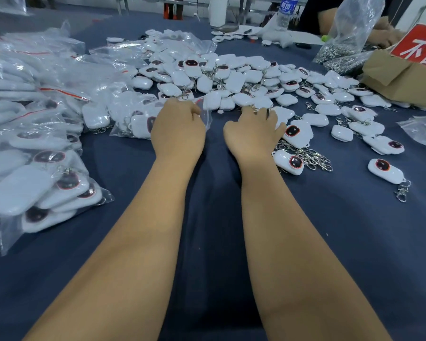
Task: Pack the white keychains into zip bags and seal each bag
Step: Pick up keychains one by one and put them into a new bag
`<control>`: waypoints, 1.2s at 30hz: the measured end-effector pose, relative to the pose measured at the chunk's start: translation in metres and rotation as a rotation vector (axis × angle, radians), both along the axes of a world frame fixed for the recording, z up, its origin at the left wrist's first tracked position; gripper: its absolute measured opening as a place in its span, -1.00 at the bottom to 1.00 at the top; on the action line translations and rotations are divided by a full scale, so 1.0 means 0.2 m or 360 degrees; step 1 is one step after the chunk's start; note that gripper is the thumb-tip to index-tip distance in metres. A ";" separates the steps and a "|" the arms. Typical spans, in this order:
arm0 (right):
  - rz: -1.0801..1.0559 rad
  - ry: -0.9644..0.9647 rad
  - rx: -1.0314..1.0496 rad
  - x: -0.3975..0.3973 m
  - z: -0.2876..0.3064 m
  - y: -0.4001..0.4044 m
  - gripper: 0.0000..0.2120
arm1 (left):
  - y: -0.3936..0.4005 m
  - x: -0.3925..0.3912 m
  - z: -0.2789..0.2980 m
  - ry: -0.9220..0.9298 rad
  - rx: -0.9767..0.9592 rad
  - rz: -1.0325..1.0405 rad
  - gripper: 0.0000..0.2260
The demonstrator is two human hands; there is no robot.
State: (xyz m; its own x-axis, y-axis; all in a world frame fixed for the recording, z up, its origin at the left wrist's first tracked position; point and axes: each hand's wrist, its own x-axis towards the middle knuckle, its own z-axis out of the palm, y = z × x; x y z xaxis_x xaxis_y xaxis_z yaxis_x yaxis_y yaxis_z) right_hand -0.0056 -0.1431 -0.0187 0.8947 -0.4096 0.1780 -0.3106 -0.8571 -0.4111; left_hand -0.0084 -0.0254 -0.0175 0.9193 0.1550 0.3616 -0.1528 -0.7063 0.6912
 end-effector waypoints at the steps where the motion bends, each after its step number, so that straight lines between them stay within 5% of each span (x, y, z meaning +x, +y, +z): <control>1: 0.0007 0.0035 -0.0039 0.00 0.00 0.00 -0.64 | 0.00 0.01 0.00 0.0006 0.0008 0.0064 -0.68; 3: 0.0046 -0.0096 -0.0044 0.00 0.01 0.01 -0.74 | 0.02 0.02 -0.01 0.0010 -0.0024 0.0174 -0.68; 8: 0.0211 -0.0494 0.0814 -0.03 0.06 0.03 -0.76 | 0.05 0.05 -0.01 -0.0082 -0.0244 0.0274 -0.63; 14: 0.0453 -0.0178 0.0409 0.00 0.01 0.02 -0.49 | 0.06 0.03 0.01 -0.0186 -0.0106 0.0277 -0.59; 17: 0.0455 -0.0154 0.0106 0.03 -0.02 0.02 -0.57 | 0.02 0.01 0.03 -0.0168 -0.0146 0.0141 -0.67; 22: 0.0386 -0.0199 0.0243 0.07 -0.02 -0.01 -0.74 | -0.01 -0.01 0.02 0.0133 -0.0543 -0.0122 -0.72; 32: 0.0590 -0.0395 0.1629 0.02 0.03 0.07 -0.86 | 0.00 0.02 0.00 0.0191 -0.1070 -0.0186 -0.72; 36: 0.0616 -0.0370 0.1728 0.02 0.03 0.10 -0.77 | 0.00 0.03 0.00 0.0218 -0.1145 -0.0227 -0.85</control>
State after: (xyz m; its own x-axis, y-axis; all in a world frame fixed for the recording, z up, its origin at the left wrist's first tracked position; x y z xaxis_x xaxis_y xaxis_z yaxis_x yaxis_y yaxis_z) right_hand -0.0021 -0.1236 -0.0129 0.9849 -0.1546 0.0783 0.0724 -0.0431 -0.9964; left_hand -0.0016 -0.0245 -0.0170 0.9778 0.1859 0.0966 -0.0884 -0.0520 0.9947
